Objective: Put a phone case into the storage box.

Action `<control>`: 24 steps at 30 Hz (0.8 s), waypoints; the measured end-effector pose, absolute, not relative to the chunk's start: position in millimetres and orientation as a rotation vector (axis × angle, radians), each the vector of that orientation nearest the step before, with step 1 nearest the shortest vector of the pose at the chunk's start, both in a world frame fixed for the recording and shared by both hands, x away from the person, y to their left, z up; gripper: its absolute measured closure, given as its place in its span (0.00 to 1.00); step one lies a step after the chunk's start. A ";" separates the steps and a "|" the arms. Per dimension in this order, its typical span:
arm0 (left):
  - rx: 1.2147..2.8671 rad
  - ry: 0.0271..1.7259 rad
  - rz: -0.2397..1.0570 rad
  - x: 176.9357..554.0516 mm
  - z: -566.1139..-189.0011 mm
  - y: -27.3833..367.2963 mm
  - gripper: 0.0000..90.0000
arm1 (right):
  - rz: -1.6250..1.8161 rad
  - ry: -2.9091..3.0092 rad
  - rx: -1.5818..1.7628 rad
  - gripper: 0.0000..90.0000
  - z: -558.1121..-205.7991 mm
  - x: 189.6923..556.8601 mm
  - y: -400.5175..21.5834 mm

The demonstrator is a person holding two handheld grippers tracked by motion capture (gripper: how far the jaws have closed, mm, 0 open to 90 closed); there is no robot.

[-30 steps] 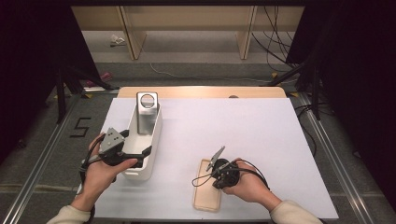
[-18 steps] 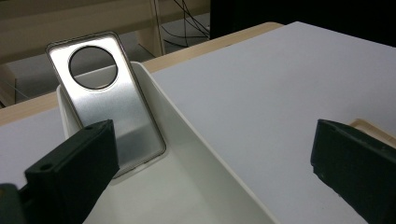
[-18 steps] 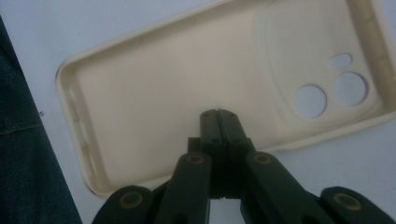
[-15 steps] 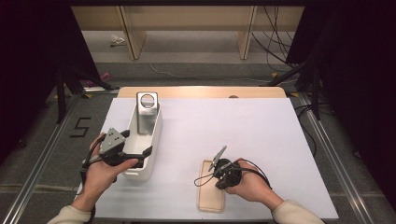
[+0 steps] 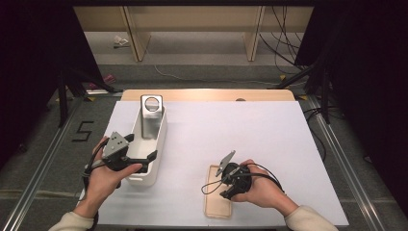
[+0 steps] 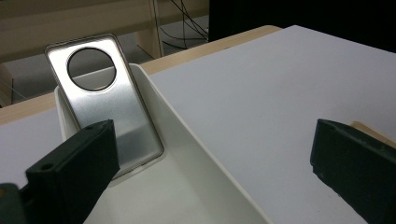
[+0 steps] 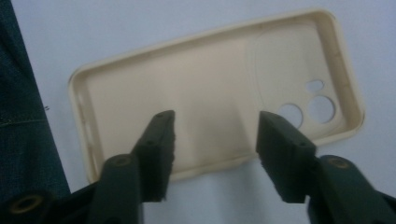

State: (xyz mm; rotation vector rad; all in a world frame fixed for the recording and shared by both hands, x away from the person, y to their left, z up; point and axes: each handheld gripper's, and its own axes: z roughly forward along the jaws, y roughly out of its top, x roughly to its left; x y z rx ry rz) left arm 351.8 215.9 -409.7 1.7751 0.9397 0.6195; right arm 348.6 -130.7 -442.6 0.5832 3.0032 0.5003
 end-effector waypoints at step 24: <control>1.778 0.938 0.625 351.5 -409.2 214.9 0.01 | 0.295 3.119 0.311 0.28 -449.7 318.4 -102.7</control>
